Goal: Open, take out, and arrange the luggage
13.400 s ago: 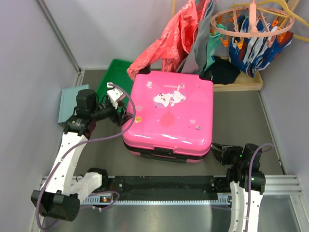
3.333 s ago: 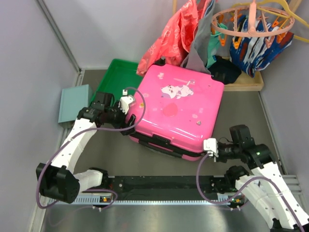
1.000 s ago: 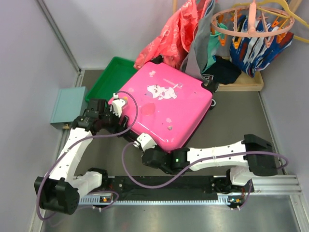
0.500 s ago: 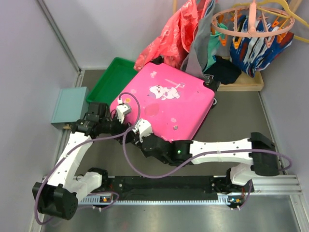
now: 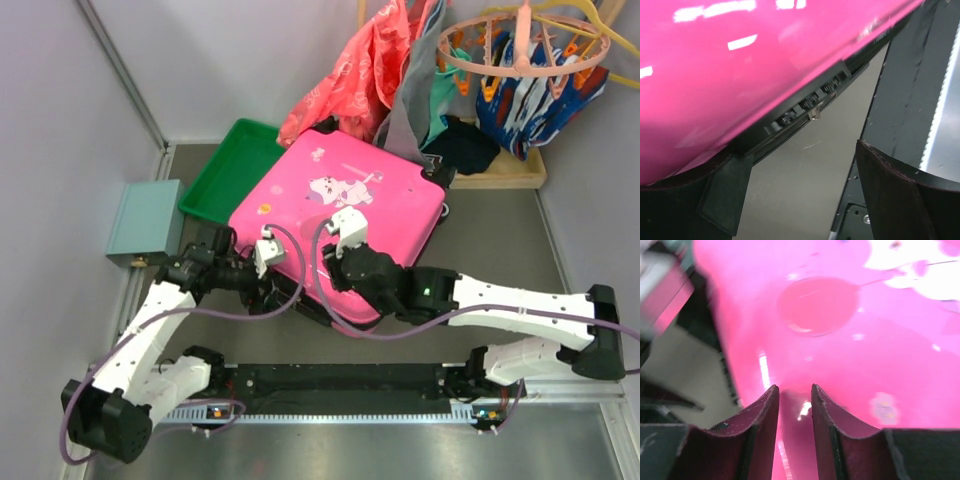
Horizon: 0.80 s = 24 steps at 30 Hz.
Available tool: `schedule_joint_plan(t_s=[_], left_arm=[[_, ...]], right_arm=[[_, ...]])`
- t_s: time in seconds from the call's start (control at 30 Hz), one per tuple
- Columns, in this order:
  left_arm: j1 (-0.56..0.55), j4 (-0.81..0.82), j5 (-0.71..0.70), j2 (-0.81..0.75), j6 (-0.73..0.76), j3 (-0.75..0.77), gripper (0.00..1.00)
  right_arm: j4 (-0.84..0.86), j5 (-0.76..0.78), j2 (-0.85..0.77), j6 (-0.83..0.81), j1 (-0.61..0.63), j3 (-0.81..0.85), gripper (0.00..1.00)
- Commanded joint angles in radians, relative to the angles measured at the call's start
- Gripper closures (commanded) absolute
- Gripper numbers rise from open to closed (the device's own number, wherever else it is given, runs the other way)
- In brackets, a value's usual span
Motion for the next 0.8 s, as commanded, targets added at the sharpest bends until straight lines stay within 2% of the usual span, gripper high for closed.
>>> schedule_joint_plan(t_s=[0.0,0.17,0.2,0.3,0.33,0.43,0.5,0.53,0.63,0.7,0.77], left_arm=[[-0.140,0.274,-0.119,0.006,-0.004,-0.083,0.12],[-0.284,0.420,-0.354,0.017,-0.191,-0.105,0.19],[-0.293,0.450,-0.398,0.019,-0.219,-0.096,0.24],[-0.323,0.463,-0.448,0.031,-0.361,-0.053,0.33],[-0.335,0.460,-0.465,0.034,-0.435,-0.041,0.34],[-0.341,0.380,-0.532,0.030,-0.536,0.028,0.34],[-0.346,0.304,-0.537,0.020,-0.532,0.101,0.34],[-0.355,0.224,-0.496,0.011,-0.480,0.120,0.37],[-0.381,0.139,-0.357,-0.012,-0.414,0.130,0.39],[-0.405,0.145,-0.310,-0.024,-0.406,0.070,0.39],[-0.476,0.218,-0.357,-0.041,-0.377,0.029,0.41]], right_arm=[[-0.044,0.127,-0.087,-0.003,-0.048,-0.006,0.68],[-0.035,0.242,-0.155,0.043,-0.055,-0.062,0.70],[-0.031,0.262,-0.161,0.071,-0.055,-0.079,0.71],[-0.019,0.361,-0.170,0.156,-0.055,-0.108,0.71],[-0.018,0.427,-0.167,0.178,-0.055,-0.124,0.71],[0.037,0.475,-0.124,0.174,-0.054,-0.113,0.72],[0.045,0.452,-0.057,0.073,-0.055,-0.045,0.72],[-0.012,0.434,-0.039,0.065,-0.055,-0.012,0.72],[-0.048,0.380,-0.020,0.024,-0.061,0.046,0.71],[-0.044,0.365,-0.038,0.039,-0.072,0.022,0.70],[-0.024,0.356,-0.074,0.066,-0.092,-0.006,0.70]])
